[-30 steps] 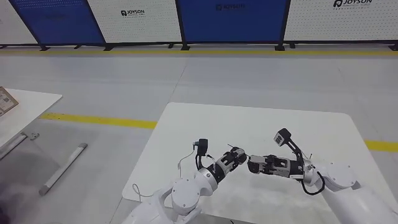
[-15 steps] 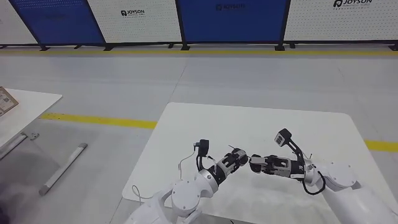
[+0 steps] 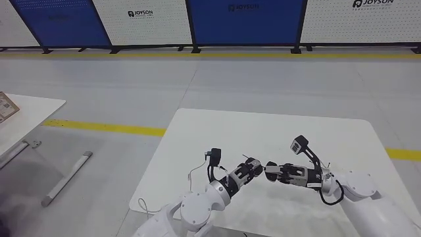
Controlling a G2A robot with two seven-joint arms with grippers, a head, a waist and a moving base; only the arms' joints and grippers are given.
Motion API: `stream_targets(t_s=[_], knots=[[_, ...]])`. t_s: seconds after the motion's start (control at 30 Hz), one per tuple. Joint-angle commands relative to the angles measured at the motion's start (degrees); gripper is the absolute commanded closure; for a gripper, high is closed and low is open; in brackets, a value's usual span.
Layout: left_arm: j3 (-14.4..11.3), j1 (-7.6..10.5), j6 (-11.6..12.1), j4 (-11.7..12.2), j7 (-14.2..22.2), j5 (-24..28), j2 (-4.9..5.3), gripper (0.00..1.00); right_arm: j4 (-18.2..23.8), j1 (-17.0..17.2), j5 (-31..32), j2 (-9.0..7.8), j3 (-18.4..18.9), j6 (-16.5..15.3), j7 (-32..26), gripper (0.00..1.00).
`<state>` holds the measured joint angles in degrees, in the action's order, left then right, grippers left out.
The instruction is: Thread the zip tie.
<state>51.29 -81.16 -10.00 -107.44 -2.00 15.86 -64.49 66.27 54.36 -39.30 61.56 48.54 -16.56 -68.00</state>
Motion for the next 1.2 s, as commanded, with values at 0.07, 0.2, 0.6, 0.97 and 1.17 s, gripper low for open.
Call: stream_targets(t_s=[0.07, 0.2, 0.6, 0.97, 1.17], knots=[[0.3, -0.19, -0.1, -0.1, 0.2, -0.3, -0.12, 1.0, 0.0, 0.0, 0.5, 0.25, 0.1, 0.2, -0.2, 1.0], [0.5, -0.29, -0.6, -0.2, 0.1, -2.0, -0.16, 0.0, -0.1, -0.1, 0.7, 0.46, 0.3, 0.4, -0.7, 1.0], [0.5, -0.56, -1.0, -0.6, -0.8, -3.2, -0.25, 0.0, -0.4, 0.1, 0.8, 0.61, 1.5, 0.4, -1.6, 1.0], [0.8, -0.29, -0.1, 0.4, -0.4, -2.2, -0.44, 0.0, 1.0, 0.7, 0.9, 0.66, 1.7, 0.7, -0.8, 1.0], [1.7, 0.15, 0.6, 3.2, 1.9, -3.1, -0.48, 0.0, 0.9, 1.1, 0.4, 0.55, 2.7, 2.2, -3.6, 1.0]])
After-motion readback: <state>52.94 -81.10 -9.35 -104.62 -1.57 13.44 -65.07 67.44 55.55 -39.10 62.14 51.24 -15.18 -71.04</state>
